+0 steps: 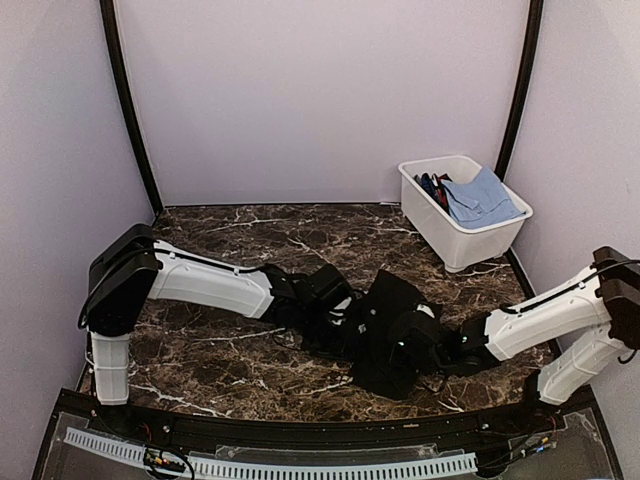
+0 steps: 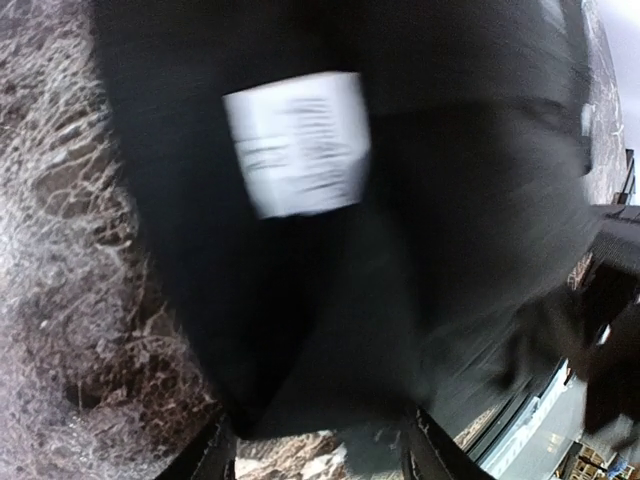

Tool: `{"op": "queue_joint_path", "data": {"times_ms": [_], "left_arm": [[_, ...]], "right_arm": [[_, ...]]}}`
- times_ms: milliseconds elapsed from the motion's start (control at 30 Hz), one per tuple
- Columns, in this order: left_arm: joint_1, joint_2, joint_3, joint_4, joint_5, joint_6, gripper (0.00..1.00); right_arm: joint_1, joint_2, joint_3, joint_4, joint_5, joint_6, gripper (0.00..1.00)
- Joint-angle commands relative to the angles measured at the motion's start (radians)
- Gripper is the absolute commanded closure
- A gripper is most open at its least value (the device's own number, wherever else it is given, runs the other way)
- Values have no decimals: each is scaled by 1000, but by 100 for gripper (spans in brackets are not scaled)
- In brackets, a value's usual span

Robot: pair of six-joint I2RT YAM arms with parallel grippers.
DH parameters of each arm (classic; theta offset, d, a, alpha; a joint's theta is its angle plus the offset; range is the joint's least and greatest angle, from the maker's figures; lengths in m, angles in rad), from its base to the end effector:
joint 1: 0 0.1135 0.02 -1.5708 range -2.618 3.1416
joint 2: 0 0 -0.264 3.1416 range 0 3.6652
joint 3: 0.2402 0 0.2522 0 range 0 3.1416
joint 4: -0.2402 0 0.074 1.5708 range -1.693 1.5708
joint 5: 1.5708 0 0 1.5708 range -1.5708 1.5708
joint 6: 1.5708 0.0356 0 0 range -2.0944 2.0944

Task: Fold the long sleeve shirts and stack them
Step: Turn over the square folded shirt at the corner of the board.

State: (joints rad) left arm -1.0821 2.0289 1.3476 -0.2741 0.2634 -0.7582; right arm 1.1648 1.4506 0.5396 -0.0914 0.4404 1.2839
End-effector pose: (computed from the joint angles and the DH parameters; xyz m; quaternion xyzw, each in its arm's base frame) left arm 0.1925 -0.3817 0.1541 0.1916 0.9260 -0.3147 0.0823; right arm 0.1099 0.2173 0.1293 0.1169 0.9314 0.1862 0.2901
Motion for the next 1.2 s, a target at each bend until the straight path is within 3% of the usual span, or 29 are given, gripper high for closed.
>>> {"op": "queue_joint_path", "data": {"times_ms": [0, 200, 433, 567, 700, 800, 1167], "left_arm": [[7, -22, -5, -89, -78, -15, 45], [96, -142, -157, -54, -145, -88, 47], [163, -248, -263, -43, -174, -99, 52], [163, -281, -288, -39, -188, -115, 66], [166, -322, -308, -36, -217, -132, 90], [166, -357, -310, -60, -266, -137, 99], [181, -628, -357, -213, -445, -167, 100]], "right_arm": [[-5, 201, 39, 160, -300, -174, 100], [-12, 338, 180, 238, -406, -250, 100], [-51, 384, 274, 264, -476, -280, 100], [-58, 385, 321, 241, -471, -302, 100], [-57, 381, 369, 189, -446, -338, 100], [-56, 375, 409, 143, -413, -366, 100], [-39, 409, 634, -16, -315, -514, 100]]}}
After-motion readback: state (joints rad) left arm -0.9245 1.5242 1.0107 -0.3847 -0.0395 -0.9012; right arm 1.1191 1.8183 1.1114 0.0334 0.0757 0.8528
